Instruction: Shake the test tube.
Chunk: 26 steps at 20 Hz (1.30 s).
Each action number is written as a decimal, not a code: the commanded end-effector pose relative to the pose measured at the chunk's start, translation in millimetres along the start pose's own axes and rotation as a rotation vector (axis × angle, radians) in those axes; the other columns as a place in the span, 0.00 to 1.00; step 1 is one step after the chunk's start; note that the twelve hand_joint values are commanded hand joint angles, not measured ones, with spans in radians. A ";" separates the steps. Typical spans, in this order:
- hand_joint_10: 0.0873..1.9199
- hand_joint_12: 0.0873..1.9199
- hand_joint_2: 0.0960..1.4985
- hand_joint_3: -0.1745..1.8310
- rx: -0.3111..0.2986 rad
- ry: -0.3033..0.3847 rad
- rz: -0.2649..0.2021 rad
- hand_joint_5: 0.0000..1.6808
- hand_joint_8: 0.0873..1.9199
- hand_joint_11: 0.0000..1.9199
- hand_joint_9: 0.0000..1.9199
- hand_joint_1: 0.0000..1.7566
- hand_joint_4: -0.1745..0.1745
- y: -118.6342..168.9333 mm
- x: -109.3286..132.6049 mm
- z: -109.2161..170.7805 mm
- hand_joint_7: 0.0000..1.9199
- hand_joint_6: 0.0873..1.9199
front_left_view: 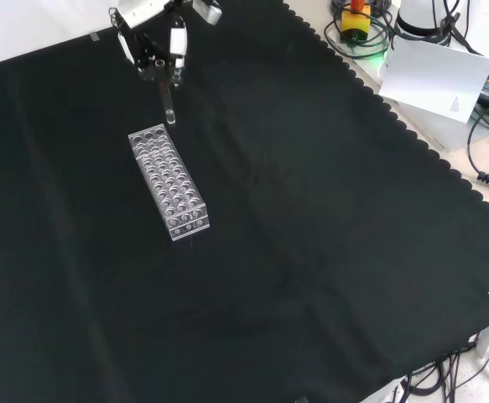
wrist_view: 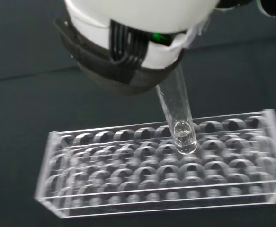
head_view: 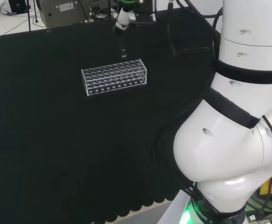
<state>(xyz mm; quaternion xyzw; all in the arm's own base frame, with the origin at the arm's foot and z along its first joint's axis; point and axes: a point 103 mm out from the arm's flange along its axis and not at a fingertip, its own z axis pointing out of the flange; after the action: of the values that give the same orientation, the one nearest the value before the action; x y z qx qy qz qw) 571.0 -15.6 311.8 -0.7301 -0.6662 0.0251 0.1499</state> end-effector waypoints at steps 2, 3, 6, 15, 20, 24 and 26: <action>0.03 0.32 0.34 0.43 -0.022 -0.010 0.047 0.88 0.17 0.82 0.97 0.71 0.00 -2.4 -23.5 -9.1 0.95 0.10; 0.03 0.32 0.34 0.43 -0.022 -0.008 0.045 0.88 0.17 0.82 0.97 0.71 0.00 -1.2 -21.5 -9.2 0.95 0.10; 0.03 0.32 0.34 0.43 -0.022 0.003 0.020 0.88 0.17 0.82 0.97 0.71 0.00 3.6 -8.2 -6.9 0.95 0.10; 0.03 0.32 0.34 0.43 -0.011 0.045 -0.114 0.88 0.17 0.82 0.97 0.71 0.00 20.3 64.7 4.0 0.95 0.10; 0.03 0.32 0.34 0.43 -0.007 0.066 -0.203 0.88 0.17 0.82 0.97 0.71 0.00 25.7 109.3 8.7 0.95 0.10; 0.03 0.32 0.34 0.43 0.001 0.080 -0.255 0.88 0.17 0.82 0.97 0.71 0.00 28.2 136.0 9.6 0.95 0.10; 0.03 0.32 0.34 0.43 0.004 0.080 -0.276 0.88 0.17 0.82 0.97 0.71 0.00 29.0 144.0 9.4 0.95 0.10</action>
<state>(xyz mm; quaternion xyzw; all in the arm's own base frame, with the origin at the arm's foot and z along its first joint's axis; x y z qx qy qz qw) 610.0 95.5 316.4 -0.6575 -0.7338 -0.0174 0.1700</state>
